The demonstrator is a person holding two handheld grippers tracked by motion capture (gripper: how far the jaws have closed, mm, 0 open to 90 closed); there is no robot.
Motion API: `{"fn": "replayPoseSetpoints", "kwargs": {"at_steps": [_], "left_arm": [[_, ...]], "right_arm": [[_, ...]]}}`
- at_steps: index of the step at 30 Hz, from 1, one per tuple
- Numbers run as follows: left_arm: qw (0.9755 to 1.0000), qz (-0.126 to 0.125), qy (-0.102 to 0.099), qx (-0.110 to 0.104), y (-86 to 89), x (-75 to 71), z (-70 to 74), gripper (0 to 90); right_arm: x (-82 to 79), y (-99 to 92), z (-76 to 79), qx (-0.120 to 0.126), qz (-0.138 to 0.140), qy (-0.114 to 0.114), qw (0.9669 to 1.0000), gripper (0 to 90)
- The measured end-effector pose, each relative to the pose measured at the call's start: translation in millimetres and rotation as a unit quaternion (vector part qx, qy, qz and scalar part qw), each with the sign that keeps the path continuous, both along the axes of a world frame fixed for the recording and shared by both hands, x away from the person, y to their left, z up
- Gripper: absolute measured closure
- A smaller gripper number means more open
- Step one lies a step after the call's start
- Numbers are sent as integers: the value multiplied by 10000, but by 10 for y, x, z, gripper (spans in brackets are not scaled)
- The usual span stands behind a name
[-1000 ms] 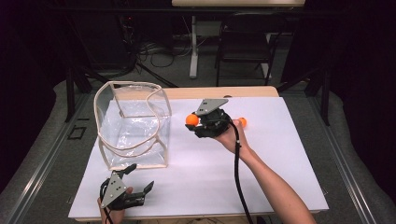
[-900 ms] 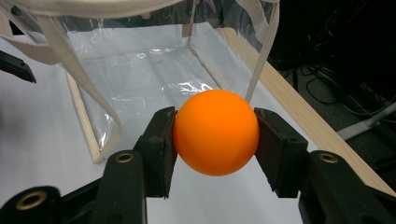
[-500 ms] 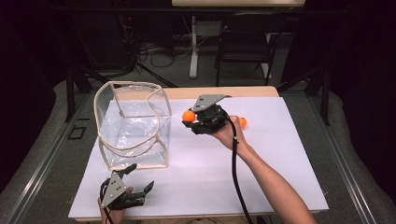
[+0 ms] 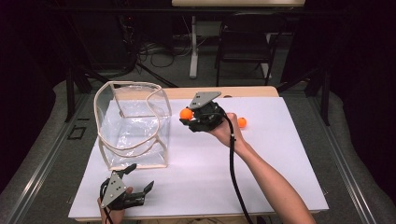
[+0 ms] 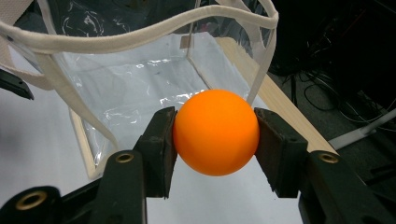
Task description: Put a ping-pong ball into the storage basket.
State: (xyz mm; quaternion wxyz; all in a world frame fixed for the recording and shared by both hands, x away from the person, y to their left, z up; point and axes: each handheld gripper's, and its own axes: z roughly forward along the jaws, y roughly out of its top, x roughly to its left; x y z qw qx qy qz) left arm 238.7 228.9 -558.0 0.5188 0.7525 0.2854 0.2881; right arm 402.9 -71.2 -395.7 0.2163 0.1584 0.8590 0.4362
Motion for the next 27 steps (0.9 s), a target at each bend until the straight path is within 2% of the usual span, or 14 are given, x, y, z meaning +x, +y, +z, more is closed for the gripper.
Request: {"fn": "replayPoseSetpoints", "kwargs": {"at_steps": [27], "left_arm": [[10000,-9,-7,-10,3,2,0,157]], "right_arm": [[52,145,187,-21,44,-120,9999,509]]}}
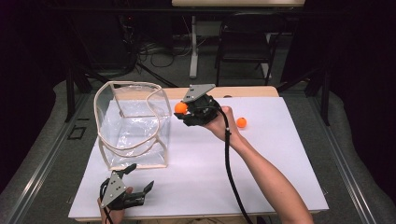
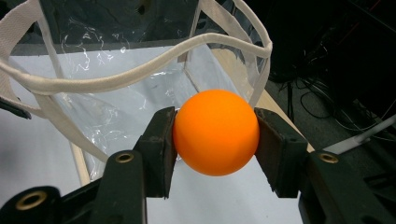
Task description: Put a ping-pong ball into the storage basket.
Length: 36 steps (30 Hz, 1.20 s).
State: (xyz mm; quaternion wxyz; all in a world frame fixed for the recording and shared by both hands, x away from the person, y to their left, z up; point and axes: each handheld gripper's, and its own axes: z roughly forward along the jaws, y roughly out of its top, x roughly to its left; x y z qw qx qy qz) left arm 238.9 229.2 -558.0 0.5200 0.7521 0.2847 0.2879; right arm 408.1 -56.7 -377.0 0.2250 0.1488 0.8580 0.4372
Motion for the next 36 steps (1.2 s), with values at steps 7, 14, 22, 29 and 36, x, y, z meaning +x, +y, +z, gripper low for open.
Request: {"fn": "replayPoseSetpoints", "kwargs": {"at_steps": [7,14,22,29,36], "left_arm": [[10000,28,-9,-38,2,1,-2,157],[10000,33,-11,-39,3,0,-2,157],[10000,28,-19,-35,5,-2,0,157],[10000,20,-11,-35,4,0,-3,157],[10000,11,-16,-16,5,-2,-1,157]], "right_arm": [[9,49,44,-31,36,-35,10000,509],[12,100,111,0,72,-76,9999,509],[29,139,170,2,91,-114,9999,509],[42,179,213,42,101,-129,9999,509],[54,208,248,66,108,-138,9998,509]]}}
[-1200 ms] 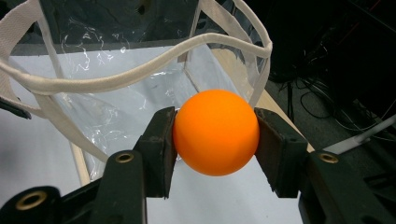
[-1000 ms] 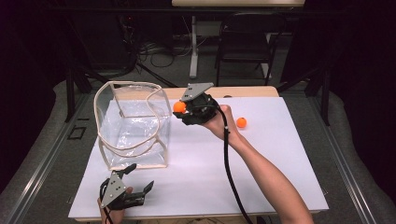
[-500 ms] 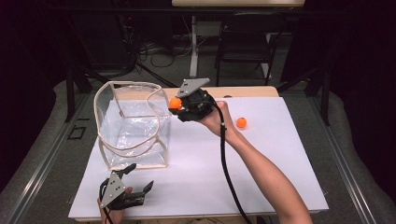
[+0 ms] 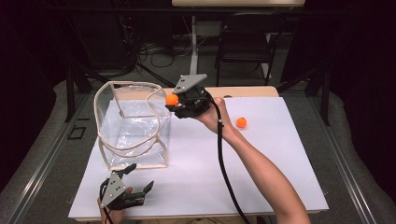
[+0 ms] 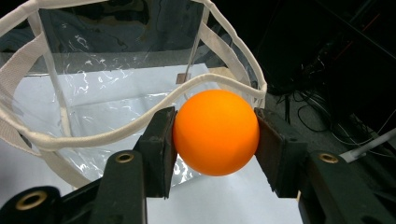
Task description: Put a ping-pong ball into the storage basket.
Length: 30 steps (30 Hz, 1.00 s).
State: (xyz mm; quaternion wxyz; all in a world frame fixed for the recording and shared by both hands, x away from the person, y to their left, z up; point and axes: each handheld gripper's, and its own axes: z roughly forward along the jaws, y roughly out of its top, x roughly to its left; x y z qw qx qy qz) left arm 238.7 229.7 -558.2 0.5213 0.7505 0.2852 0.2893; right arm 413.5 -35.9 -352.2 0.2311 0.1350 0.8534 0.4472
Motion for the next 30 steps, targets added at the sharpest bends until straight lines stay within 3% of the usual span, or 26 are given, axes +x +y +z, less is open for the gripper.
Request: {"fn": "replayPoseSetpoints", "kwargs": {"at_steps": [30], "left_arm": [[10000,5,3,-22,6,2,-2,157]], "right_arm": [[-19,267,-2,-95,186,-6,9998,509]]}}
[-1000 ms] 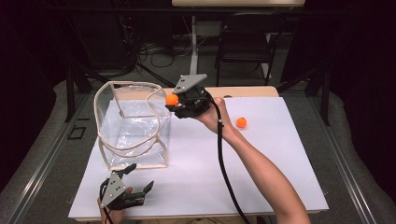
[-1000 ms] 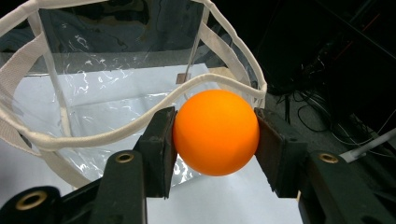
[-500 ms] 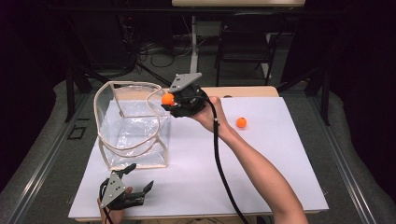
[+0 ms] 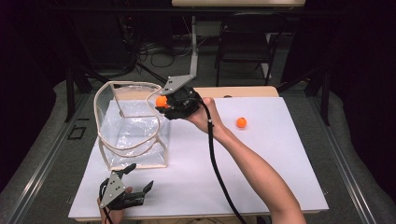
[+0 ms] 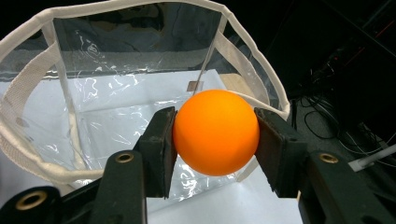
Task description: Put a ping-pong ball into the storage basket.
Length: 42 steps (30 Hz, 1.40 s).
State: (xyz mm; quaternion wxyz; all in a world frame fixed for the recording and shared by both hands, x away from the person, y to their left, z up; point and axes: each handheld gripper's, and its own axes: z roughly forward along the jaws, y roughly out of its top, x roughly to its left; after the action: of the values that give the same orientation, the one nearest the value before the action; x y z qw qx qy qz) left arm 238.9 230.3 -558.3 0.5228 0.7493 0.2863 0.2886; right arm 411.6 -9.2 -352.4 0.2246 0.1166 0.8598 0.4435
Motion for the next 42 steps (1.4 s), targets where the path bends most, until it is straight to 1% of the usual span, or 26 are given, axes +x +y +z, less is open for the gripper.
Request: {"fn": "replayPoseSetpoints", "kwargs": {"at_steps": [12,23,25,33,42], "left_arm": [[10000,-7,-7,16,0,-2,1,157],[10000,-5,-5,8,2,-1,1,157],[10000,-4,1,1,3,-1,0,157],[10000,-6,-4,17,0,0,1,157],[10000,-10,-10,18,0,-4,2,157]], "right_arm": [[-56,105,23,2,106,-65,9999,509],[-76,202,1,-54,194,-61,9998,509],[-79,212,2,-36,191,-29,9998,509],[-128,290,9,-73,288,-72,9995,509],[-155,357,-3,-110,335,-72,9994,509]]}}
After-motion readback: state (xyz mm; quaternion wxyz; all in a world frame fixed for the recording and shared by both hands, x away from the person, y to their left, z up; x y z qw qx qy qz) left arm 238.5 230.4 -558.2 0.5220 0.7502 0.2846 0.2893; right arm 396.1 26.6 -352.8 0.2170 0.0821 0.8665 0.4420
